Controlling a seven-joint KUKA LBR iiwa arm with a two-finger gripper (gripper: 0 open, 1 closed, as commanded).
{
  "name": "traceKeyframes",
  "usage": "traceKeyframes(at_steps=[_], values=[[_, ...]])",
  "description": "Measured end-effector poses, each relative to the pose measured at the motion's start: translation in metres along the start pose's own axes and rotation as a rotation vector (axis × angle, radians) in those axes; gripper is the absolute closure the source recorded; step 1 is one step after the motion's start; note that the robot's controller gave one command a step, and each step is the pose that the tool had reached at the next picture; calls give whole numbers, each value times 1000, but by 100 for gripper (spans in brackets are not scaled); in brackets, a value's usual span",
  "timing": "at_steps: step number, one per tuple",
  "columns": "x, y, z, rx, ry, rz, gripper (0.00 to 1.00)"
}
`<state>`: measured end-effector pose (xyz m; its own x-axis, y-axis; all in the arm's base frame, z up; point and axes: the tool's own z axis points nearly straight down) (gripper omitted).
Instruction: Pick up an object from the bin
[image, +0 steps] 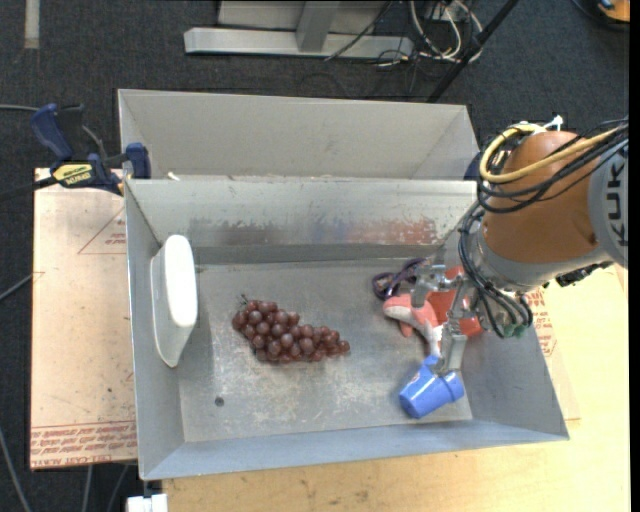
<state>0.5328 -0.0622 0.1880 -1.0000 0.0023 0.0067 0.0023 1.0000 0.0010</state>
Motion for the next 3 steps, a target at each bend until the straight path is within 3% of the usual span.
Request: traceKeyframes(at_steps=[1,2,3], values=[[-1,0,-5,1,-8,-2,0],[-54,-32,69,-1,-3,-187,100],[-54,-32,69,0,-3,-188,0]])
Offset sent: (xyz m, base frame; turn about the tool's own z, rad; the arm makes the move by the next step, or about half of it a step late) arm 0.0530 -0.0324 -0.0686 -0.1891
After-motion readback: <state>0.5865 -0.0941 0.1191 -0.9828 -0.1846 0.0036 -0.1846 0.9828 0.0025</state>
